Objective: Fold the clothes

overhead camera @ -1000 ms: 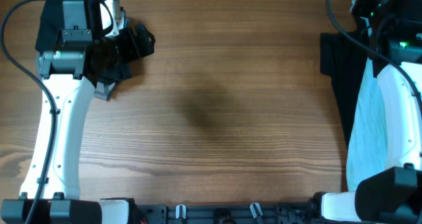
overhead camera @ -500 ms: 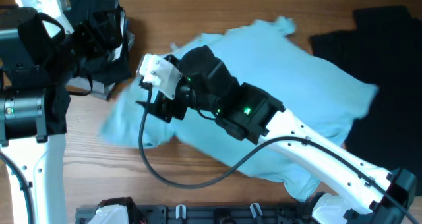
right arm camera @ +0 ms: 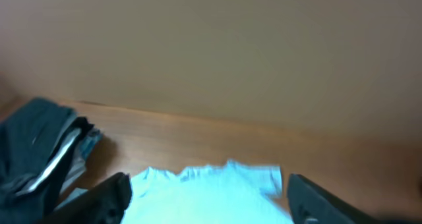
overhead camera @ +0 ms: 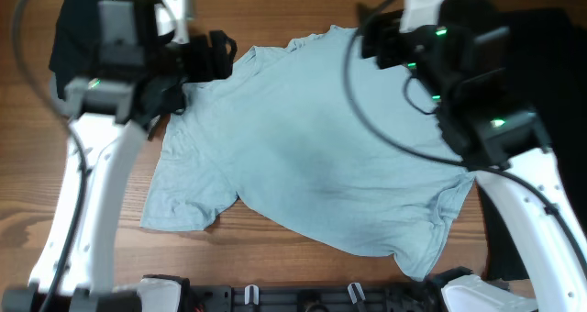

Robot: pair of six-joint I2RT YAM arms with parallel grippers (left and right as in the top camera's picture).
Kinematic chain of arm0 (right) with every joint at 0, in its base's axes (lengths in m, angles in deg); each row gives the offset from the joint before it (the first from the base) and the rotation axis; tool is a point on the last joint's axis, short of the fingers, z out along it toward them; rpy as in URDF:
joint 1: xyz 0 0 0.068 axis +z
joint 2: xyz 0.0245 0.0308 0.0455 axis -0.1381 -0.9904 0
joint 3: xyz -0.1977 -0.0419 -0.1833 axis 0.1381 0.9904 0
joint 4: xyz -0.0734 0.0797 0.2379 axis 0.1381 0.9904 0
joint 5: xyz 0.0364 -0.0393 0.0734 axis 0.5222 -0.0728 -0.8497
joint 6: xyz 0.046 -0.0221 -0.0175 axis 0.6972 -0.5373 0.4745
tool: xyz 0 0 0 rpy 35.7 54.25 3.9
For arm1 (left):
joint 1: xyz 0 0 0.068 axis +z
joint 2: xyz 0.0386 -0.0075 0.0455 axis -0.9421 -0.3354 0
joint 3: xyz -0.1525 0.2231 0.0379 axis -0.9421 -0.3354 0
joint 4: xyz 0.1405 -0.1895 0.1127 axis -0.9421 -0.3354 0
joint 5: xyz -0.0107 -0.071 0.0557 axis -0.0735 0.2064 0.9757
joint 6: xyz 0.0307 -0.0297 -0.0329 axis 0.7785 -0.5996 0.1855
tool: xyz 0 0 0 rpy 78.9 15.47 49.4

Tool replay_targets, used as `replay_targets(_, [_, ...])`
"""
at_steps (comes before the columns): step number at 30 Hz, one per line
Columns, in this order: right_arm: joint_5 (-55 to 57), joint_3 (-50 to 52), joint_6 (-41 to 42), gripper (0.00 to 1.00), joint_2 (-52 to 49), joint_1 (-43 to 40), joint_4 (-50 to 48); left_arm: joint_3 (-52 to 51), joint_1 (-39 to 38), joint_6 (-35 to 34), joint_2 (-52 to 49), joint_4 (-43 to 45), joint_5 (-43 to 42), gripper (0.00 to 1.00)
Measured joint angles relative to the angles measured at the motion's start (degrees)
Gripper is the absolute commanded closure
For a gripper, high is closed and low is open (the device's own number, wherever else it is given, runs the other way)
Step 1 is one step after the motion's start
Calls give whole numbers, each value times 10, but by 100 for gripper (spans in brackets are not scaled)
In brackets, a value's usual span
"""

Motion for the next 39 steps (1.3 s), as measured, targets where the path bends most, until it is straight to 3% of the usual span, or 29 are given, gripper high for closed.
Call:
replay_targets(4, [-34,0,83,56,-9,-66,71,0,-25,16,-117,77,11,89])
replay_targets(6, [-41,0,102,76,-19,-74,98,0,-28,17,-174,100,13,96])
replay_targets(7, [-44,0,109,83,-26,-76,114,0,-28,19,-201,108,12,96])
replay_targets(14, [-51,0,123,91,-95,-78,195,0,-31,21,-353,165,-4,95])
replay_targets(21, [-51,0,136,90,-154,-78,203,0,-31,10,-413,244,-24,94])
replay_targets(26, [-57,0,137,88,-184,-78,206,11,-17,-35,-461,412,-22,91])
replay_targets(30, [-44,-1,194,87,-223,-78,286,21,30,-115,-499,532,-30,93])
replay_targets(32, [-30,-1,228,82,-249,-81,303,58,59,-143,-513,529,-42,92])
replay_targets(35, [-7,-1,266,82,-283,-95,303,144,90,-165,-517,486,-57,86])
replay_targets(37, [3,-1,280,94,-297,-108,303,192,94,-172,-517,457,-70,78])
replay_targets(39, [13,-1,293,96,-314,-135,303,228,92,-176,-514,440,-92,72])
